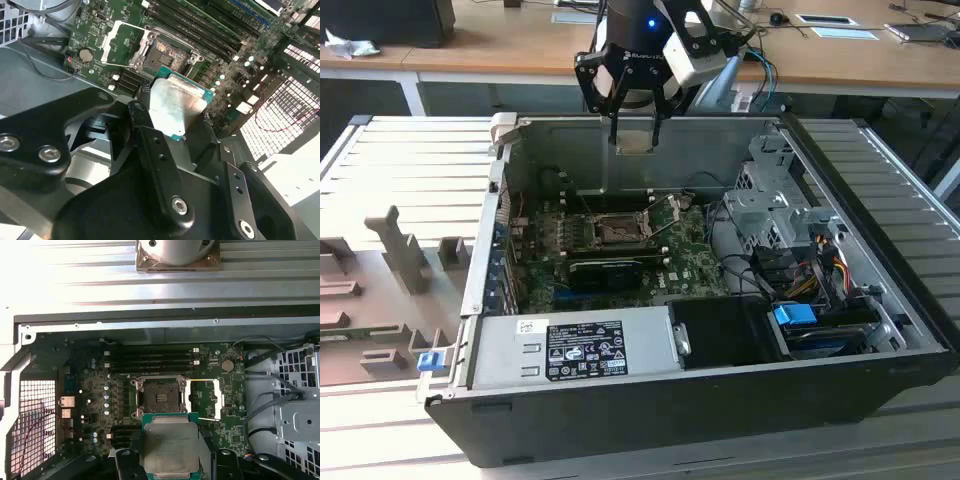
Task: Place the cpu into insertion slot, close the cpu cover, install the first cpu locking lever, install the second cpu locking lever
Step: 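Place the cpu into insertion slot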
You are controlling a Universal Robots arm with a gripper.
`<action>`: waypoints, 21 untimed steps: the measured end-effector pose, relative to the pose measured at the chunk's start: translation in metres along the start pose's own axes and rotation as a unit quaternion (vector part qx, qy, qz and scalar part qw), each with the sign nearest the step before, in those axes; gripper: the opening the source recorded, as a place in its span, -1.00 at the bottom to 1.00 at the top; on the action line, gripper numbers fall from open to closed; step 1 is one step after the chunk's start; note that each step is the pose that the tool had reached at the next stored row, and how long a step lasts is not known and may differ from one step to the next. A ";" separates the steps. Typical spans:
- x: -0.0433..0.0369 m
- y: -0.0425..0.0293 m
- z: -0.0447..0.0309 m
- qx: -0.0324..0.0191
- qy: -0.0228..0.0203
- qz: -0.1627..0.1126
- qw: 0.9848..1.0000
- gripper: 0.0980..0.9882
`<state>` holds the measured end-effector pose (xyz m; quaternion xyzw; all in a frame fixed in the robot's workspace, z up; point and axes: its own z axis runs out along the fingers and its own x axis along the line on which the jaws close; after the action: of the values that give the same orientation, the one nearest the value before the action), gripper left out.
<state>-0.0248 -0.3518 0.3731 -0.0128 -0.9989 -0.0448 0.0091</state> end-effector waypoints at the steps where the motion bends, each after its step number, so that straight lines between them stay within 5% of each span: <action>1: 0.0000 0.0000 0.0000 0.000 0.000 0.000 1.000 -0.03; 21: 0.0001 0.0000 0.0000 -0.001 -0.003 0.038 0.999 -0.03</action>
<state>-0.0248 -0.3518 0.3731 -0.0510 -0.9977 -0.0451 0.0074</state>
